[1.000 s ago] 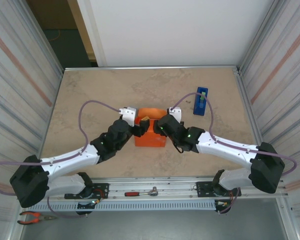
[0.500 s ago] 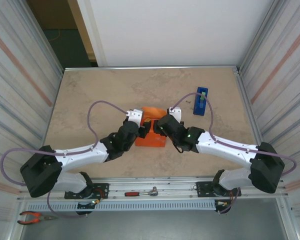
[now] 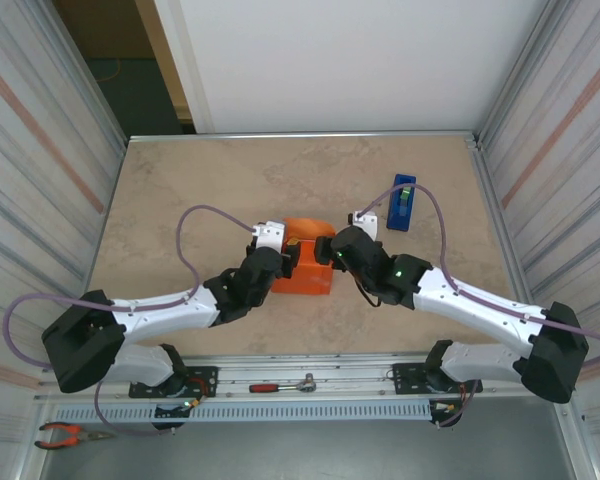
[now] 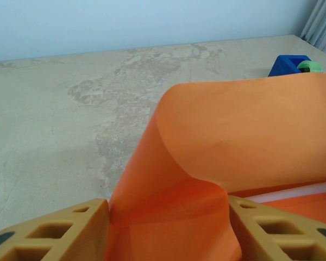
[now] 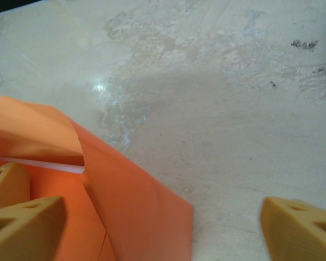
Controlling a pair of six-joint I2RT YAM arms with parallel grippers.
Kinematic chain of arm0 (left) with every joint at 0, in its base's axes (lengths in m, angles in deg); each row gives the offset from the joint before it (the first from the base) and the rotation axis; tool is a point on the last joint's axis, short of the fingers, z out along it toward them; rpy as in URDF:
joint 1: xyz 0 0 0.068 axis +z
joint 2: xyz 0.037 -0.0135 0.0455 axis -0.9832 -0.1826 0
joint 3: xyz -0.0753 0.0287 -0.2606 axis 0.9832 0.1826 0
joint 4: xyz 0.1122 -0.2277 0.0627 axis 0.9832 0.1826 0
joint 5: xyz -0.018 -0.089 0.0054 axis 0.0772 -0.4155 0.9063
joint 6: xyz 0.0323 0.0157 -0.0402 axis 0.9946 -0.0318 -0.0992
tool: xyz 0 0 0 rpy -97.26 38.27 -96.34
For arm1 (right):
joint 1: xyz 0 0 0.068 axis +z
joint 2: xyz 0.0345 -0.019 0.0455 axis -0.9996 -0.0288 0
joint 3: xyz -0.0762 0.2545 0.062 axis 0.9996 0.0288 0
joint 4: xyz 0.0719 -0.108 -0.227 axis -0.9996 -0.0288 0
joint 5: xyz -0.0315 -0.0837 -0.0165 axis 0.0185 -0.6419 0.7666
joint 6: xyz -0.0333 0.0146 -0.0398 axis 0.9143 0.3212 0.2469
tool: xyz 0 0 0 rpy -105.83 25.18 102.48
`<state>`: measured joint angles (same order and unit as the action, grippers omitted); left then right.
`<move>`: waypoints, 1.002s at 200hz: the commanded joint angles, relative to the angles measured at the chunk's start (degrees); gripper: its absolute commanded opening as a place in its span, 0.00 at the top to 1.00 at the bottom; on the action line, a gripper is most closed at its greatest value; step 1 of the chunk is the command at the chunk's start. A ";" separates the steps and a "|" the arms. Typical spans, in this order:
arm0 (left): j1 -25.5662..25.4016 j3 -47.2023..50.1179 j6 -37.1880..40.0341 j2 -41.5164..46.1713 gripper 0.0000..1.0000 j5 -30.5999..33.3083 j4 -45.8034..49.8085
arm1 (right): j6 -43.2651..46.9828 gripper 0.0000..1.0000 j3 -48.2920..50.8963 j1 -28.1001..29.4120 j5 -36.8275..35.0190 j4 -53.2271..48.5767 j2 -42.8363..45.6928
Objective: Wrap the gift box in paper
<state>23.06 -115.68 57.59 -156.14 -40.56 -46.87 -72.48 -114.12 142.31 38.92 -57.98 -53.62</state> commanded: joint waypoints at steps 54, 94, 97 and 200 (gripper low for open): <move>-1.08 -0.31 -2.61 -1.85 0.47 2.29 4.17 | 3.00 0.95 -2.79 -0.08 1.12 -0.23 -5.05; -1.06 -0.22 -2.70 -1.79 0.48 2.35 4.14 | 3.30 0.43 -3.89 -0.25 1.28 -0.41 -5.59; -1.06 -0.22 -2.81 -1.87 0.48 2.40 4.10 | 3.40 0.49 -3.98 -0.27 1.43 -0.37 -5.65; -1.06 -0.64 -3.07 -2.27 0.51 2.02 4.55 | 1.30 0.15 -2.75 -1.51 2.31 -1.67 2.88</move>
<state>22.60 -116.01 55.42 -156.84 -37.94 -46.85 -69.33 -117.70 141.45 42.09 -58.15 -57.11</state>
